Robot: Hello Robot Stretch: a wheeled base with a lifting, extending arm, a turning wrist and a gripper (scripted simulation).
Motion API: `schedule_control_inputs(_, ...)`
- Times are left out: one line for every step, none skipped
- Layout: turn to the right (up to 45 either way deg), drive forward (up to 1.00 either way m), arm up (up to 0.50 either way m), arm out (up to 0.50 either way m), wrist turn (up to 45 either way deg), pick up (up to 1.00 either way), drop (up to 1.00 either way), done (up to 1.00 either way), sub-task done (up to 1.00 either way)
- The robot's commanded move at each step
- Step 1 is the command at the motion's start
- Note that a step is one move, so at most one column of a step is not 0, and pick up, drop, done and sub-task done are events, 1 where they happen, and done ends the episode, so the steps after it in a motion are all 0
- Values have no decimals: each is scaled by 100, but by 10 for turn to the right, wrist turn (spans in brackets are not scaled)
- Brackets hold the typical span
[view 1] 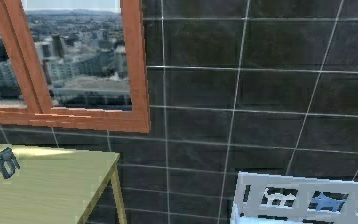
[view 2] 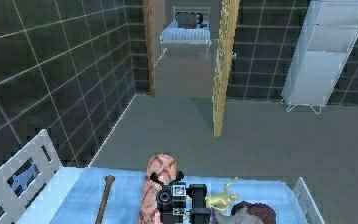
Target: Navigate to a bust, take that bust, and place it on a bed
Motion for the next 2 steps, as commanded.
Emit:
schedule_control_inputs(0, 0, 0, -8, 0, 0, 0, 0, 0)
schedule_control_inputs(0, 0, 0, 0, 0, 0, 0, 100, 0)
